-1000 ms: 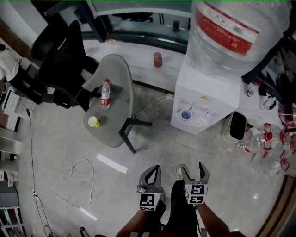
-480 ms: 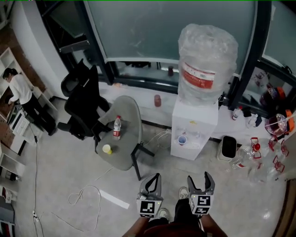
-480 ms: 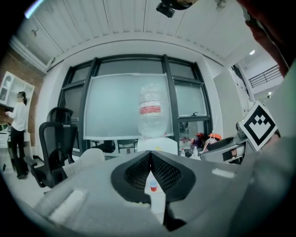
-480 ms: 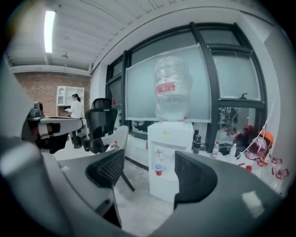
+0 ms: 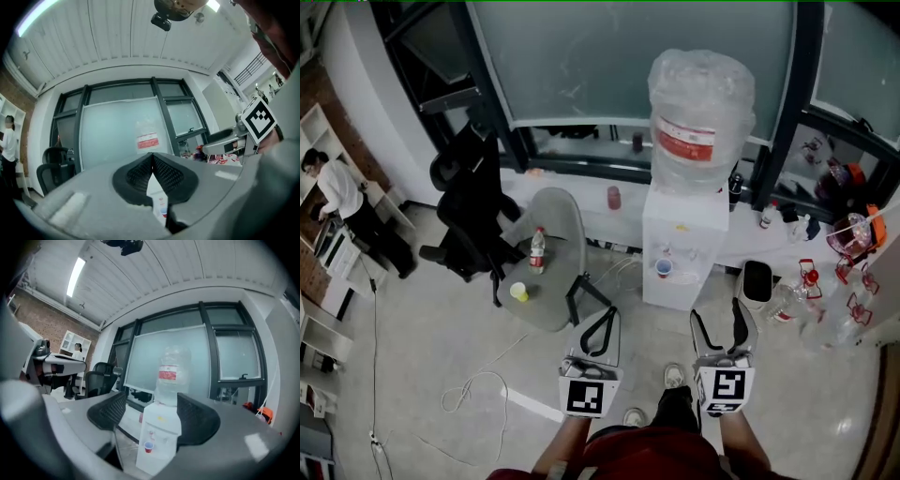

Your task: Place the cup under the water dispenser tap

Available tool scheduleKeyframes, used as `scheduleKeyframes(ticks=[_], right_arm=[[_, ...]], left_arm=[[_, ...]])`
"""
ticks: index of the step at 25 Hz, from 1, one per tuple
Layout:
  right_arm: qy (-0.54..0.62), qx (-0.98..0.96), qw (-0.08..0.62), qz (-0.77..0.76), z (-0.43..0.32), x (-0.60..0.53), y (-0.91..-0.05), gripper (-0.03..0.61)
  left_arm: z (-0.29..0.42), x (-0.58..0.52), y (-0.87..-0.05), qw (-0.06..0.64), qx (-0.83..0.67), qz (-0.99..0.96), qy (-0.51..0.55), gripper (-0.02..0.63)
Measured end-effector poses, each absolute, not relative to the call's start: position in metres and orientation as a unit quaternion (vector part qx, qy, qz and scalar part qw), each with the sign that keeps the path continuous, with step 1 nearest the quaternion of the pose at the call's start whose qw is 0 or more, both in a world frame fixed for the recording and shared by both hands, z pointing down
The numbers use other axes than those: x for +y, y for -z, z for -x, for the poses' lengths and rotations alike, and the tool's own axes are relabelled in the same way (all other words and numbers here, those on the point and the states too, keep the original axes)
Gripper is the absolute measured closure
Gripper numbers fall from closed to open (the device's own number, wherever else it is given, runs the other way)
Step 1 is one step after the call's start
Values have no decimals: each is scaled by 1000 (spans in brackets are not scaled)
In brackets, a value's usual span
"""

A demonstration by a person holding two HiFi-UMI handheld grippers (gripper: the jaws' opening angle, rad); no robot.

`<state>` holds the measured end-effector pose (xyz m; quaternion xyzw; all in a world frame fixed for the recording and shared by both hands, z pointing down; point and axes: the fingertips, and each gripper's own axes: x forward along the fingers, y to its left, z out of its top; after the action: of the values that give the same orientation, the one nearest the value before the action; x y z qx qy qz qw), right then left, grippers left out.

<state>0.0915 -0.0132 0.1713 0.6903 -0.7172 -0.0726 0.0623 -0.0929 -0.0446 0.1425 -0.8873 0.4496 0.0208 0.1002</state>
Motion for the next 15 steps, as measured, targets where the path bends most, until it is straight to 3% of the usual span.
scheduleKeyframes(ticks=[10,15], right_arm=[[84,-704,44,-703,-92,1,-155,255],[73,-699,39,-711,-97,1,-159,332]], left_arm=[[90,-36,-131,113,439,891,-34,612],[86,-36,-135,111,434,894,-30,612]])
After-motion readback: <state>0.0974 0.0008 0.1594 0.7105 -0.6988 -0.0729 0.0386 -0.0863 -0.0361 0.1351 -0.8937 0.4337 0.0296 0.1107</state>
